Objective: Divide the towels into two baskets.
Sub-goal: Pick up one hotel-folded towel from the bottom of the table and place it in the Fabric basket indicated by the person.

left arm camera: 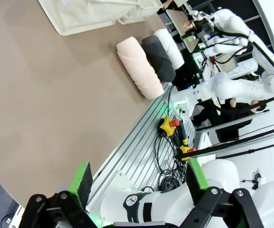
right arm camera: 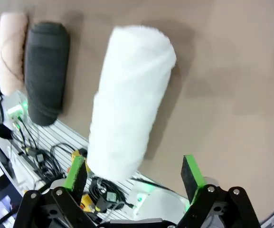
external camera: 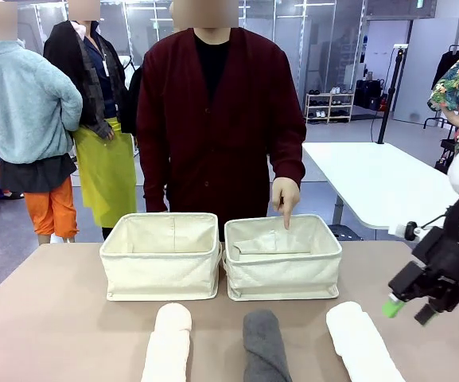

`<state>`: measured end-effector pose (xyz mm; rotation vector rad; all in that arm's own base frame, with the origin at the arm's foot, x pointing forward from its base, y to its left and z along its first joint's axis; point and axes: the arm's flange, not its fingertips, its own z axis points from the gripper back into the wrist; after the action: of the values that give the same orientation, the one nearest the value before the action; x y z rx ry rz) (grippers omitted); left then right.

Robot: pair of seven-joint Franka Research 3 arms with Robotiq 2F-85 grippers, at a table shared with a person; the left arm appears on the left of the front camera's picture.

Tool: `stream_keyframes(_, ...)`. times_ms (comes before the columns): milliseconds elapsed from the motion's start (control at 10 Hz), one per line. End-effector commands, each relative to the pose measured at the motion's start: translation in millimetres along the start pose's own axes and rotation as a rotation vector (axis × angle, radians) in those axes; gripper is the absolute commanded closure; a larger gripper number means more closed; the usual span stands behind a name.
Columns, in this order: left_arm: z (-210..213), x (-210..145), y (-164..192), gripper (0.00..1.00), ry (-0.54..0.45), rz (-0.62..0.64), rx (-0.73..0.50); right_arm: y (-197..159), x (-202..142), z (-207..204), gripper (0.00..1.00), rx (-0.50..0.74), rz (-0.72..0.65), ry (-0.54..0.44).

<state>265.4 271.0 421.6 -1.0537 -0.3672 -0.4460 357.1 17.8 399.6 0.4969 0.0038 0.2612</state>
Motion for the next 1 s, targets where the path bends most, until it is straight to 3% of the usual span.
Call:
stream_keyframes(0, 0.4, -3.3, -3.8, 0.0, -0.016, -0.024, -0.013, 10.6, -27.3, -60.4, 0.0, -0.004, -0.068, -0.034)
stream_keyframes(400, 0.4, -3.3, -3.8, 0.0, -0.016, -0.024, -0.013, 26.3, -20.0, -111.9, 0.0, -0.012, -0.096, -0.112)
stream_keyframes(800, 0.4, -3.3, -3.8, 0.0, -0.016, -0.024, -0.013, 23.6, -22.2, -140.0, 0.0, -0.097, -0.08, -0.085)
stream_keyframes(900, 0.4, -3.3, -3.8, 0.0, -0.016, -0.024, -0.013, 23.3, -23.9, -140.7, 0.07, -0.098, -0.063, -0.089)
